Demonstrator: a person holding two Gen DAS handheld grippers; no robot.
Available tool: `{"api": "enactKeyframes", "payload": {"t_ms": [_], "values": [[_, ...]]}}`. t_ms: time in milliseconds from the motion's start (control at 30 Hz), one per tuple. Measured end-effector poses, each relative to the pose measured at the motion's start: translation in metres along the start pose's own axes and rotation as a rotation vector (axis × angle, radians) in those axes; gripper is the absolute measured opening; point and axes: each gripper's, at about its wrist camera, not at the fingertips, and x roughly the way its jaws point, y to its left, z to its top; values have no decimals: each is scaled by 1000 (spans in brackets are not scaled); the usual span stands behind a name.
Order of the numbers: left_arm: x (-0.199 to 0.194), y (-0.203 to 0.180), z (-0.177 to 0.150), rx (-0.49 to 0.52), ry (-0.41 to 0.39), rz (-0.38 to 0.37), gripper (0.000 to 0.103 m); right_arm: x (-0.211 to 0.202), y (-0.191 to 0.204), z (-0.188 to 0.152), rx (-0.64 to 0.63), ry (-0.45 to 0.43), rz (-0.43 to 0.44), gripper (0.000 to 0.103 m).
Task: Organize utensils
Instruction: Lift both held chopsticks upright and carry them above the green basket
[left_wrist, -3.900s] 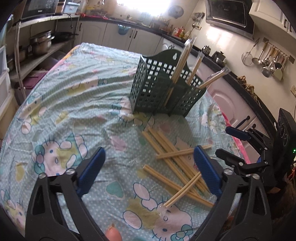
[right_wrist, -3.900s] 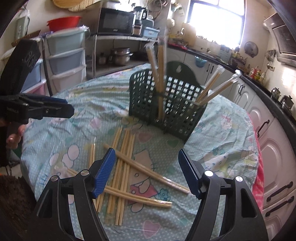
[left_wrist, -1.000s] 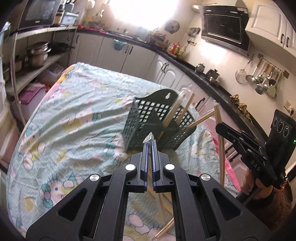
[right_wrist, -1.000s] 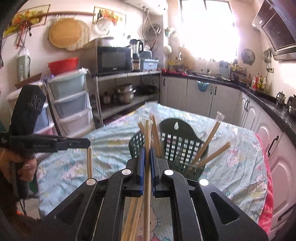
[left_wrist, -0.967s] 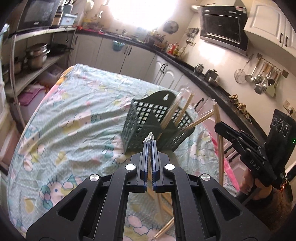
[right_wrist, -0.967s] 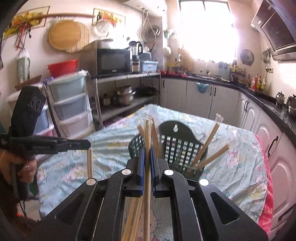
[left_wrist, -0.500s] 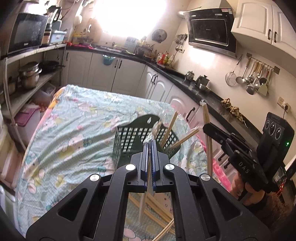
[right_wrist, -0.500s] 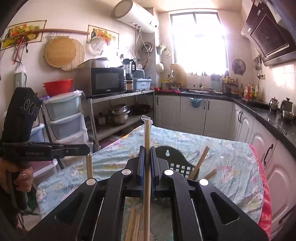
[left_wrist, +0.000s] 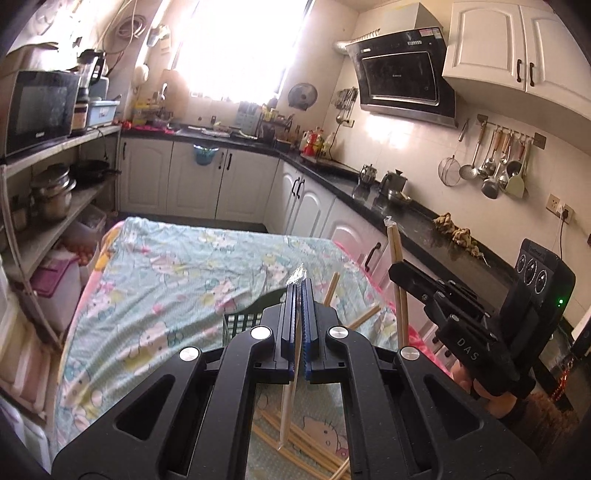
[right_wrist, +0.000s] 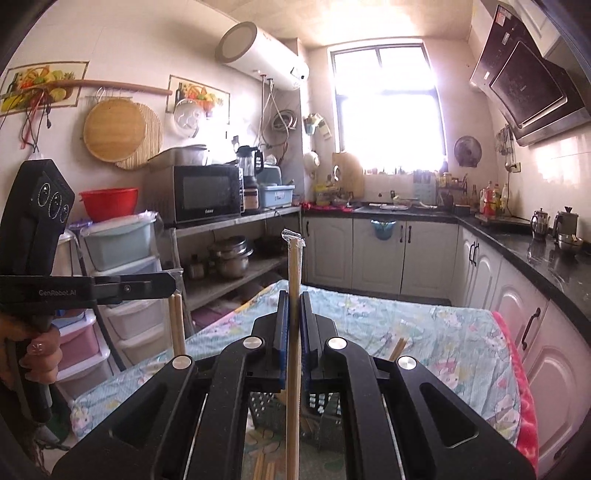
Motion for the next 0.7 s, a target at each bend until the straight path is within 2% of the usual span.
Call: {"api": "enactKeyframes", "payload": {"t_ms": [400,700], "values": [[1,4,41,27,-93,31,1,19,-14,32,11,-103,-36,6],[17,15,66,-11,-159,42,1,43,-27,48,16,-206,-84,6]]}}
